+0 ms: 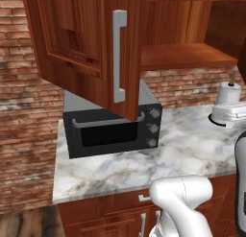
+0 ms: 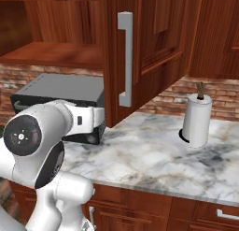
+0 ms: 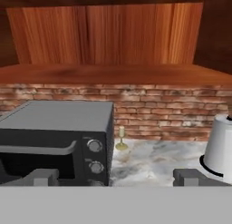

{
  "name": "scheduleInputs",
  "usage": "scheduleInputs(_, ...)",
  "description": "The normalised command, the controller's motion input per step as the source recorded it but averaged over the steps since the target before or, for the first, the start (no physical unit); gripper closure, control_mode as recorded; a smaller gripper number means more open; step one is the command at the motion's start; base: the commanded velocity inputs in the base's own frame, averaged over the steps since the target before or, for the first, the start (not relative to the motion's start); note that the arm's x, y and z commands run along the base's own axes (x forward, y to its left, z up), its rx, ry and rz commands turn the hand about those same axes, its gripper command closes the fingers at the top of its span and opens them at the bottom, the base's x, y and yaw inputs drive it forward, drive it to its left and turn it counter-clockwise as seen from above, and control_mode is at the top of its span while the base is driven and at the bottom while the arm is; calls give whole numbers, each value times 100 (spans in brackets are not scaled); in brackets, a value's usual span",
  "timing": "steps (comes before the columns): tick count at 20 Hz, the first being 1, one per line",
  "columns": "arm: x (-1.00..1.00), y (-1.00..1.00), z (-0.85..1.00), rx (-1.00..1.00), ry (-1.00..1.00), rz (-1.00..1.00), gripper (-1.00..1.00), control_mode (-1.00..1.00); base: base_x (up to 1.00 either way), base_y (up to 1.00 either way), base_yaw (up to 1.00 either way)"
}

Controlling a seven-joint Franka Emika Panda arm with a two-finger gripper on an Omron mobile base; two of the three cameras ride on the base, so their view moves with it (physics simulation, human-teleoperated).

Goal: Close all open cabinet doors.

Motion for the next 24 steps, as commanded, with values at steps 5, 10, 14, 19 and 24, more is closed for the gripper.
scheduleInputs(5,-83,-51,-3,0,-35,0,-100,-100,0,0,0)
scheduleInputs(10,-69,-54,-11,4,-25,0,-100,-100,0,0,0)
scheduleInputs(14,-19,-66,-12,10,-11,2,-100,-100,0,0,0)
scheduleInputs(19,8,-77,-10,14,-2,8,-100,-100,0,0,0)
scheduleInputs(24,31,-65,-11,13,-2,14,-100,-100,0,0,0)
